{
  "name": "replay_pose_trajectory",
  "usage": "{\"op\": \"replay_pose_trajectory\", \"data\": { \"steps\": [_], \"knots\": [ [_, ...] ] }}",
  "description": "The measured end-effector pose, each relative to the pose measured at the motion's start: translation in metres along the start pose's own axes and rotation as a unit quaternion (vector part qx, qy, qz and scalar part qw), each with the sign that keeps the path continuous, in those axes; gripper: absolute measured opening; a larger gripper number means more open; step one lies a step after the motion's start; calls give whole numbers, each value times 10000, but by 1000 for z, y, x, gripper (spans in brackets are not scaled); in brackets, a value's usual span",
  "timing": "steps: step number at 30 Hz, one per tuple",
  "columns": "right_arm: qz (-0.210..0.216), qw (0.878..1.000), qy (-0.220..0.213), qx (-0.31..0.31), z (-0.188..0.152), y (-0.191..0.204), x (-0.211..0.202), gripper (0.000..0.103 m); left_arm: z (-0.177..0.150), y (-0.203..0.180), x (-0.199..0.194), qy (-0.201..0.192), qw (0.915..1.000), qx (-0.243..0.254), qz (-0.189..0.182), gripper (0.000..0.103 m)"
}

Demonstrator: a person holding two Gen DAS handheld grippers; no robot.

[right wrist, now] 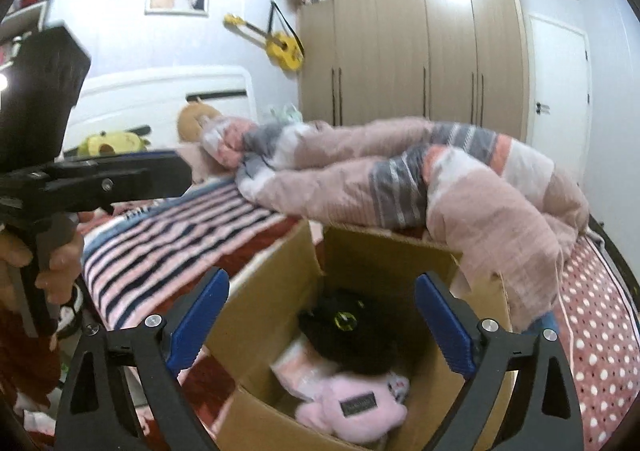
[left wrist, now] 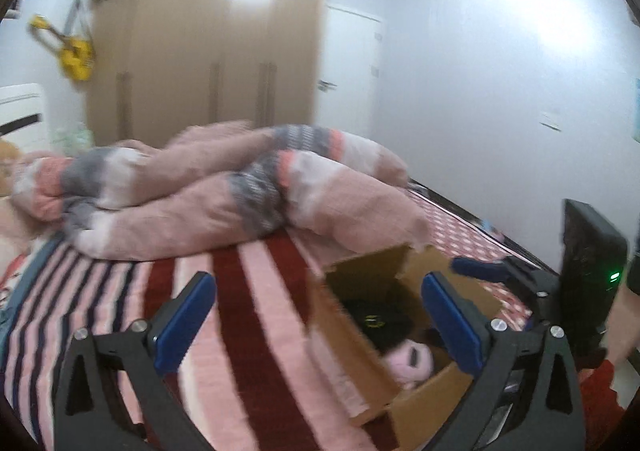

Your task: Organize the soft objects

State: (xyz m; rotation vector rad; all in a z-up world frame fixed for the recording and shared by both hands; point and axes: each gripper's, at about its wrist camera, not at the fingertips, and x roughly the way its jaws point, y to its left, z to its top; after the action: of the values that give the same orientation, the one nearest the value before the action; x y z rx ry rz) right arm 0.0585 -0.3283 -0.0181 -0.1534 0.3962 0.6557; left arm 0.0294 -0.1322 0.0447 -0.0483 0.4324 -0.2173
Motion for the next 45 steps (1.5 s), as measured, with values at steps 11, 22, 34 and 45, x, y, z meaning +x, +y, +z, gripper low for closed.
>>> {"op": "replay_pose_trajectory", "data": {
  "steps": [11,22,34,45],
  "knots": [
    [318,9959,-846,101,14,18,-24,103,-24,31,-31,-279,9944,-107,1018,102],
    [328,9962,-805,60,13,29,-22,103,-28,40,-42,-336,9930,-255,1107,102],
    [325,9962,-803,61,14,31,-21,103,-28,41,-43,-350,9930,-286,1087,102],
    [357,9960,-810,72,15,30,-20,103,-28,41,-44,-364,9927,-279,1115,102]
  ]
}}
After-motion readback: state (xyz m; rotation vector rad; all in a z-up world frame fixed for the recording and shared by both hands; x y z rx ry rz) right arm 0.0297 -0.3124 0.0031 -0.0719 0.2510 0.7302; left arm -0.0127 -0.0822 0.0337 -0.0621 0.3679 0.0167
